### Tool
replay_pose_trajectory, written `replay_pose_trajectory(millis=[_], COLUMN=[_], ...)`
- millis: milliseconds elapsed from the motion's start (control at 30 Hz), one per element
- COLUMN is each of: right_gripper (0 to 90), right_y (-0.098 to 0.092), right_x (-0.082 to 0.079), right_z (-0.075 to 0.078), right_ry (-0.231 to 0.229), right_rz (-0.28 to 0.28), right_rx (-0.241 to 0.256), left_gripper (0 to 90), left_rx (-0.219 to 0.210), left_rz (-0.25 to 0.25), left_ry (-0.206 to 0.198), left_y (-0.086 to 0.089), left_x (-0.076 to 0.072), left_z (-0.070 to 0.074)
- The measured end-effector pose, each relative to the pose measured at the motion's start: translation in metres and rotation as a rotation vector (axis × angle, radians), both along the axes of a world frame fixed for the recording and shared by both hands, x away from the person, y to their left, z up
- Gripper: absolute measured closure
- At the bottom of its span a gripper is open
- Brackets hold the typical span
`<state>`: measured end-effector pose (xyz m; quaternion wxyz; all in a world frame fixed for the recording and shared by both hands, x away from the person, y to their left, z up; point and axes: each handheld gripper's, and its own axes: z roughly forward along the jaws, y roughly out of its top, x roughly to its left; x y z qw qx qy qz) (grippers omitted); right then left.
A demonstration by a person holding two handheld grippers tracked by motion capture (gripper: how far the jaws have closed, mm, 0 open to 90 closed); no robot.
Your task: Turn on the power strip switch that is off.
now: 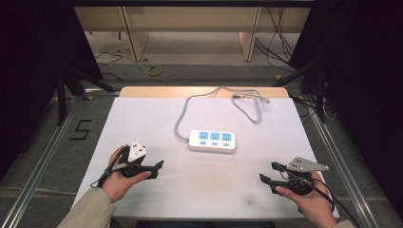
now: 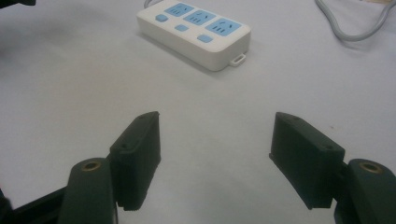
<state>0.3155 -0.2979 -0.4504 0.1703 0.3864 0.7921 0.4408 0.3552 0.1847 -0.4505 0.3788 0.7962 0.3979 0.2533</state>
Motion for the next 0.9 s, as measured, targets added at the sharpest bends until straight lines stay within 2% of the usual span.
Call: replay_pose_trajectory(millis=[200,300,333,367,467,567,700,900], right_gripper=[38.9,51.9,51.9,62.2,77.8,87.8,90.0,90.0], right_y=[0.001,0.001,0.001,0.002,0.002,0.003,0.005,0.009], right_x=[0.0,0.0,0.0,0.0,0.0,0.001,0.003,0.009], right_z=[0.003,0.007,0.007,0.01,0.012,0.014,0.015,0.017], right_ry=[-0.01,-0.034,-0.034,-0.052,-0.075,-0.077,-0.066,-0.065], right_rz=[-0.002,0.004,0.004,0.006,-0.001,-0.006,-0.003,0.007], right_rx=[0.005,-0.008,-0.008,-0.017,-0.024,-0.041,-0.065,-0.067], left_gripper=[15.5,15.5,15.5,15.5,15.6,15.6,15.6,15.6], left_rx=[0.011,0.01,0.011,0.012,0.015,0.024,0.024,0.026], left_rz=[-0.003,0.001,0.001,0.001,0.0,0.0,0.001,0.001], left_ry=[-0.002,-0.004,-0.002,-0.002,-0.002,-0.006,-0.008,-0.007], left_y=[0.0,0.0,0.0,0.0,0.0,0.0,0.0,0.0], left_x=[0.0,0.0,0.0,0.0,0.001,0.001,0.001,0.002], left_z=[0.0,0.0,0.0,-0.001,-0.001,-0.002,-0.002,-0.002])
